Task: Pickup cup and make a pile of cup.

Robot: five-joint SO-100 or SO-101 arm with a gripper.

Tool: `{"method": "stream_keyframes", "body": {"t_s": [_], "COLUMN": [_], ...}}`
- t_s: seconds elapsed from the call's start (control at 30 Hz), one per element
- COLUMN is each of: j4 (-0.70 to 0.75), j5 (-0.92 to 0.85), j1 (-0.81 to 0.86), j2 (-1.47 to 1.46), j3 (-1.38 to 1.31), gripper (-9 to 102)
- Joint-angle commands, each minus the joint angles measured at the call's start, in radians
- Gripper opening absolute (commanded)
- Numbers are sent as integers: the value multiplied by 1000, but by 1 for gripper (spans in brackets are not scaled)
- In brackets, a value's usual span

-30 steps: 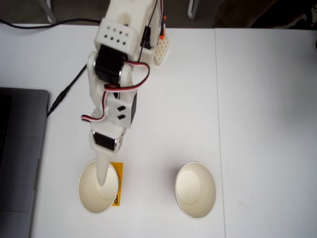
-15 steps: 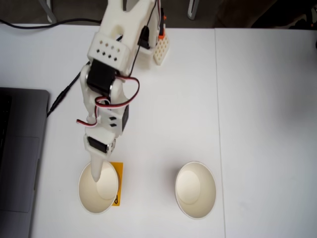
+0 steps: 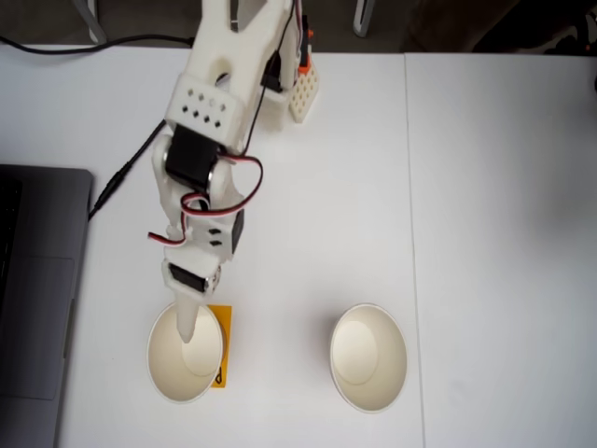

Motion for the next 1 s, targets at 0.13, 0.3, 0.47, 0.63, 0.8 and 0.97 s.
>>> {"method": "stream_keyframes", "body": {"t_s": [0.13, 0.3, 0.47, 0.63, 0.8, 0.97], "j4": [-23, -23, -23, -23, -23, -23], "j5": [-6, -6, -6, -6, -5, -6], "j1": [-3, -3, -3, -3, -3, -3], "j2": [-3, -60, -77, -81, -126, -152], "j3": [-143, -181, -195, -181, -189, -196], "gripper": [30, 30, 30, 30, 30, 30]}}
